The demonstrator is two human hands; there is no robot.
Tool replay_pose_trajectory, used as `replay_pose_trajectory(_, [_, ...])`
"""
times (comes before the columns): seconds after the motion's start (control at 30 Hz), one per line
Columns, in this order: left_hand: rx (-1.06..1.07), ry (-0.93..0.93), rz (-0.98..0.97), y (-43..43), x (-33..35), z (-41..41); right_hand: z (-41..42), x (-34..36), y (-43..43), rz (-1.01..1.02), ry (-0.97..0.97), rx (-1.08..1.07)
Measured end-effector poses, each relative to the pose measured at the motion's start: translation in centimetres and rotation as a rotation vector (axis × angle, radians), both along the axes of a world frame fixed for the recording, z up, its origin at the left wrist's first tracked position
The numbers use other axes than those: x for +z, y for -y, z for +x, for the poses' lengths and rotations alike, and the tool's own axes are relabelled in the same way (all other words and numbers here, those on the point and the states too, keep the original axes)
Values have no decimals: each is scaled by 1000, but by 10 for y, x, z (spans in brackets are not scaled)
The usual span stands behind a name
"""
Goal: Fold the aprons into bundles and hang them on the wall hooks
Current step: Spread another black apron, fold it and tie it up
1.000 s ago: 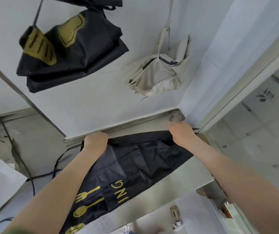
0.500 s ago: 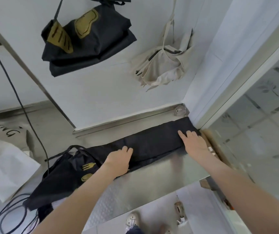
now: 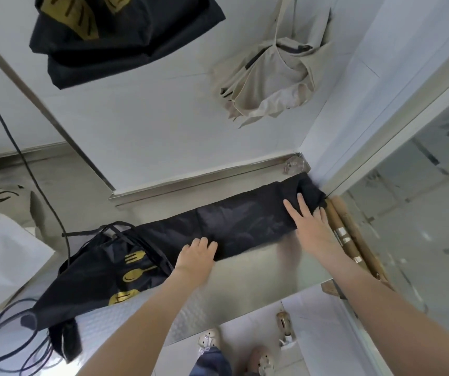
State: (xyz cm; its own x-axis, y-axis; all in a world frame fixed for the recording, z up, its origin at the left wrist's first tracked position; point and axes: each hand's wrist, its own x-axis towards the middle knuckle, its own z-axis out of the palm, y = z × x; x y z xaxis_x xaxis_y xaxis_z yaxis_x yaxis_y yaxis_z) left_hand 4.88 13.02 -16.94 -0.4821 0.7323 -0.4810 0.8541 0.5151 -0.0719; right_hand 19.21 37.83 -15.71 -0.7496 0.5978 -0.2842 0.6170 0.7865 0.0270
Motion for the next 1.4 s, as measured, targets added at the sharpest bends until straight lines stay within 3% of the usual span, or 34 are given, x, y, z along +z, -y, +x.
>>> replay_pose_trajectory(0.2, [-89, 149, -162, 19, 10, -30, 2, -14, 8, -49, 143, 9])
replay_pose_trajectory(0.33, [-49, 328, -415, 32, 25, -46, 13, -17, 18, -158, 159, -6])
replay_pose_trajectory(0.4, [-35, 300, -289, 27, 29, -44, 17, -15, 20, -211, 130, -48])
replay_pose_trajectory(0.5, [-40, 108, 204, 15, 14, -34, 20, -12, 21, -250, 71, -118])
replay_pose_trajectory(0.53, [-45, 58, 265, 10, 9, -31, 22, -13, 21, -232, 74, -141])
replay_pose_trajectory(0.6, [-48, 41, 289, 3, -3, -24, 30, -18, 21, -201, 112, -180])
replay_pose_trajectory(0.7, [-48, 127, 138, 7, -22, -19, 40, -19, 20, -215, 200, -222])
replay_pose_trajectory(0.8, [-53, 137, 127, 12, -32, -21, 31, -3, 16, -88, 309, -241])
replay_pose_trajectory(0.97, [-15, 90, 190, 12, -37, -19, -10, 15, 41, 161, -31, -8])
replay_pose_trajectory(1.03, [28, 114, 205, 6, -37, -20, -30, 3, 61, 41, -134, 163])
replay_pose_trajectory(1.13, [13, 86, 236, 6, -41, -18, -38, -28, 80, -142, -22, 360])
replay_pose_trajectory(1.4, [66, 90, 225, 10, -48, -20, -18, -56, 27, -87, -50, 76])
